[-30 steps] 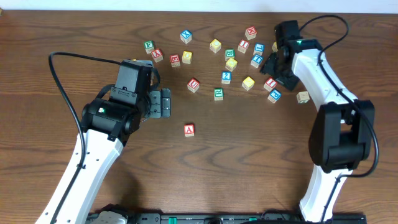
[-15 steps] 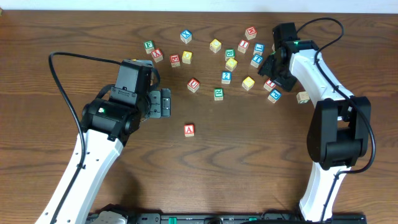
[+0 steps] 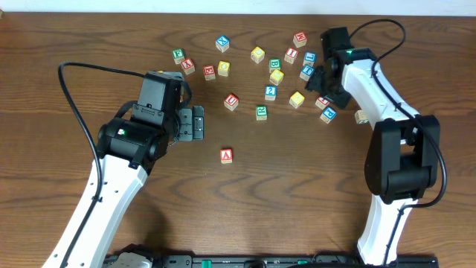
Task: Spell out AI2
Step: 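Lower the right gripper and close it on the I block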
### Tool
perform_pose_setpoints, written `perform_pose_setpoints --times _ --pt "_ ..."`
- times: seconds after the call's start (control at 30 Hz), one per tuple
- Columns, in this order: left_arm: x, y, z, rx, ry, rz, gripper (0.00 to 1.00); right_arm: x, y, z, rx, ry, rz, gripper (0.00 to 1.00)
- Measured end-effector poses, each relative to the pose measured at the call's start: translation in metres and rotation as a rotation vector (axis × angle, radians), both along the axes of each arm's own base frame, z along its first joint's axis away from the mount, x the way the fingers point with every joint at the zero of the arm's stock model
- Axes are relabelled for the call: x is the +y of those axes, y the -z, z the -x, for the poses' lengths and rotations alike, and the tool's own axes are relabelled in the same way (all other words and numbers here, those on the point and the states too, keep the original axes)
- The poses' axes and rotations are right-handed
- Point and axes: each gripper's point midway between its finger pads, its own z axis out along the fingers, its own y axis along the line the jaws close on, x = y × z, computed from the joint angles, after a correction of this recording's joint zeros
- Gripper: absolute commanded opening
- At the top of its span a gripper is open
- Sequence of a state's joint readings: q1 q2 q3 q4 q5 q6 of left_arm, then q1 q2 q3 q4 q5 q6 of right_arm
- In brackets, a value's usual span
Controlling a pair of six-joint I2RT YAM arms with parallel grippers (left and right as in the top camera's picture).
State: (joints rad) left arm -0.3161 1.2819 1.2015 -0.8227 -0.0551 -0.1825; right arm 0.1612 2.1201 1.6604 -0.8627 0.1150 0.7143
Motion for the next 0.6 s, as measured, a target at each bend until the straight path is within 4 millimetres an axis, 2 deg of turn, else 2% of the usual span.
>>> perform_pose_setpoints --times 0.2,0.6 --pt "0.0 0.0001 0.0001 0.0 0.0 0.0 0.95 0.0058 -0.0007 -0.0007 -0.009 -0.014 0.017 0.72" --pt "0.0 0.0 0.0 0.0 0.0 0.0 0.95 -0.0014 0.0003 -0.0017 -0.012 -0.004 0.058 0.72"
